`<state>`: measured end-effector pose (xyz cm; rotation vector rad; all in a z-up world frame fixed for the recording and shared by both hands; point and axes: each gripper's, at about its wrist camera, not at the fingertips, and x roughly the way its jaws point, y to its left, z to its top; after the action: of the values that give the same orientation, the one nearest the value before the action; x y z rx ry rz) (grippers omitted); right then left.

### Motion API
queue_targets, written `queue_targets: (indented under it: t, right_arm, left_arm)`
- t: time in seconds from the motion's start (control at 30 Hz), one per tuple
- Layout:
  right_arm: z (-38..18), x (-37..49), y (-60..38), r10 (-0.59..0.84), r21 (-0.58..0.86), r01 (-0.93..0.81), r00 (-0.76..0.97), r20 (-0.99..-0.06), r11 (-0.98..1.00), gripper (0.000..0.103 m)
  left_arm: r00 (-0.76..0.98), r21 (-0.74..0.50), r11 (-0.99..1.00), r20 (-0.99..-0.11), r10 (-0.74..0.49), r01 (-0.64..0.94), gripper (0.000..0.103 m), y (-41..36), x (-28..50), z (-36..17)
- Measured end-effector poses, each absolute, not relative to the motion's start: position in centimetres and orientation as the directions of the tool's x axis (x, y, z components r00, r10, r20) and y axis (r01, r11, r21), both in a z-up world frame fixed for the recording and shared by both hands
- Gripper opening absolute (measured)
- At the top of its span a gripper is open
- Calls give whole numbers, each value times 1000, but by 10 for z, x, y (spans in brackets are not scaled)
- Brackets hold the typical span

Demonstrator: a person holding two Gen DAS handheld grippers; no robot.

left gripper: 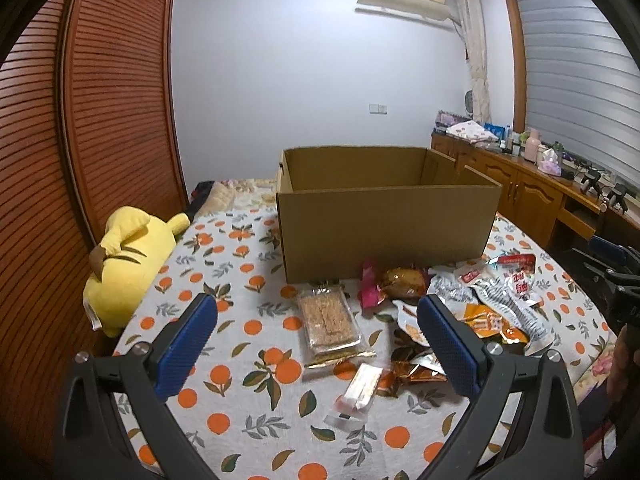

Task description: Organize snacks

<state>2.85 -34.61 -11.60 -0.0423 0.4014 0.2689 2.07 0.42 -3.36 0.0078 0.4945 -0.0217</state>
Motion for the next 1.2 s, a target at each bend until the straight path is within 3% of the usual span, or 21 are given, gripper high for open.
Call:
queue_targets:
  t: [0.27,0.5,0.93,1.0,1.13,1.2]
  right_arm:
    - [-140,53,-361,269,7,-303,834,-481,953,99]
    - [-167,82,-361,340,67,-376,729,-594,924,81]
    - [-187,104,-350,388,100,-440,635,-669,892,71]
    - [-188,106,-349,386,94,-445,630,-674,890,71]
    - [-190,108,-346,386,89,-453,621,-683,887,71]
    - [-190,109,-345,390,91,-459,616,-684,884,71]
  left_arm:
    - [840,-13,999,-540,-49,50,101,4,34,-55]
    - [806,-47,996,-585,-92,80,100,7,46,-70]
    - [714,-132,971,-658,-238,202,88,-18,81,-80]
    - [697,-159,963,-665,-268,218,81,-22,86,-81]
    - [657,-208,947,-683,-319,244,56,-30,98,-84]
    - [644,-219,944,-690,-329,247,51,-32,102,-86]
